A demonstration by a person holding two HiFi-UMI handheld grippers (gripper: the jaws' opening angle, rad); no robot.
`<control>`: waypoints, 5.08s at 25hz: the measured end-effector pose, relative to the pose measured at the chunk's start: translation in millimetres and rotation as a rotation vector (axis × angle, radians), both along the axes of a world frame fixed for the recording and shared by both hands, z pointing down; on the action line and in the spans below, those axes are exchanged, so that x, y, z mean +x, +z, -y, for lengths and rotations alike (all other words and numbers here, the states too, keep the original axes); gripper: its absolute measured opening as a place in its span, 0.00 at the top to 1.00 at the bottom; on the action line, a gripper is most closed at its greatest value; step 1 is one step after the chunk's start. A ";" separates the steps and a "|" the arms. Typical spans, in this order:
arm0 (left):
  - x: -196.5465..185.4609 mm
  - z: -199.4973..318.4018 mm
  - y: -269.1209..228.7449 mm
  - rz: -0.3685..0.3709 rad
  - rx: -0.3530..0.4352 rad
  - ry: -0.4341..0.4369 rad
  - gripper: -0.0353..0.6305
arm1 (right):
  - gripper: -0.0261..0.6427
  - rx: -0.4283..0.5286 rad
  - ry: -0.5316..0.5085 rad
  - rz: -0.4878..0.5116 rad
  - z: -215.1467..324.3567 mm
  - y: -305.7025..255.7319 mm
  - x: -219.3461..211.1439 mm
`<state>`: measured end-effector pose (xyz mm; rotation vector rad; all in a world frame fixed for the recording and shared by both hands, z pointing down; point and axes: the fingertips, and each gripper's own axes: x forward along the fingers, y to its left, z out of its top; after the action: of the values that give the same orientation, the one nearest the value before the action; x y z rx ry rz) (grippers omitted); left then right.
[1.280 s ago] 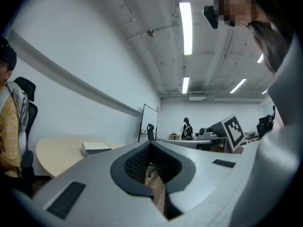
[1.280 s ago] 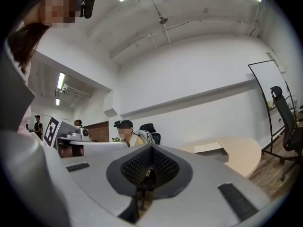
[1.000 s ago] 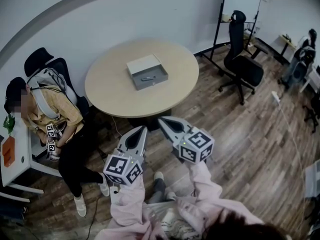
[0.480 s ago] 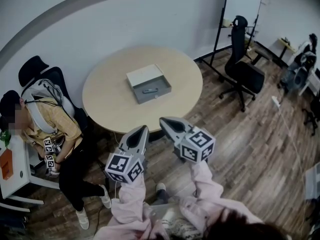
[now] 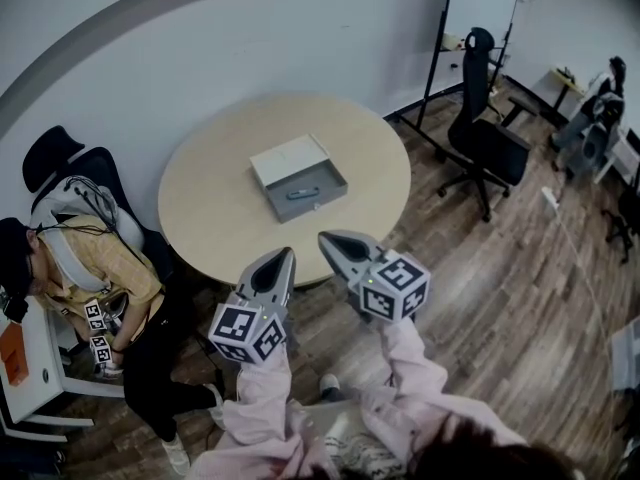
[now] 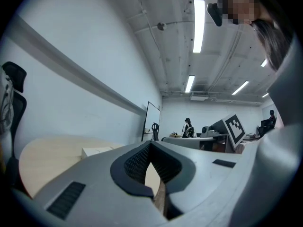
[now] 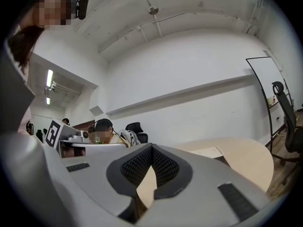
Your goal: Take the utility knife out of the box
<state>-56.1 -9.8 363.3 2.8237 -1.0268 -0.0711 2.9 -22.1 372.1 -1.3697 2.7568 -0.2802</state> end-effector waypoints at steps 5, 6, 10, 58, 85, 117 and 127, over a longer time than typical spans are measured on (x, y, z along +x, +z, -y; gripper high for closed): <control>-4.2 21.5 10.2 0.003 -0.013 0.010 0.93 | 0.96 -0.021 0.001 -0.011 19.6 13.4 -6.4; -5.0 24.9 12.0 0.007 -0.016 0.012 0.93 | 0.96 -0.025 0.003 -0.010 23.1 14.7 -6.9; -6.2 34.8 15.6 0.014 -0.023 0.020 0.93 | 0.96 -0.027 0.008 -0.001 35.6 15.2 -6.6; 40.2 205.2 82.2 0.049 -0.218 -0.088 0.93 | 0.96 -0.194 -0.167 -0.054 224.1 69.4 24.6; 30.4 258.5 132.9 0.044 -0.396 -0.136 0.93 | 0.96 -0.337 -0.291 -0.211 287.0 128.2 4.1; 33.3 279.9 193.7 0.028 -0.655 -0.061 0.93 | 0.96 -0.538 -0.547 -0.655 310.7 214.1 -6.3; 32.8 280.7 200.4 -0.001 -0.694 -0.061 0.93 | 0.96 -0.571 -0.560 -0.759 311.8 233.3 2.4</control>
<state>-23.3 -290.5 563.7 2.1631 -0.9092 0.2328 5.3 -333.8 605.4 -0.8155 3.9081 -0.7529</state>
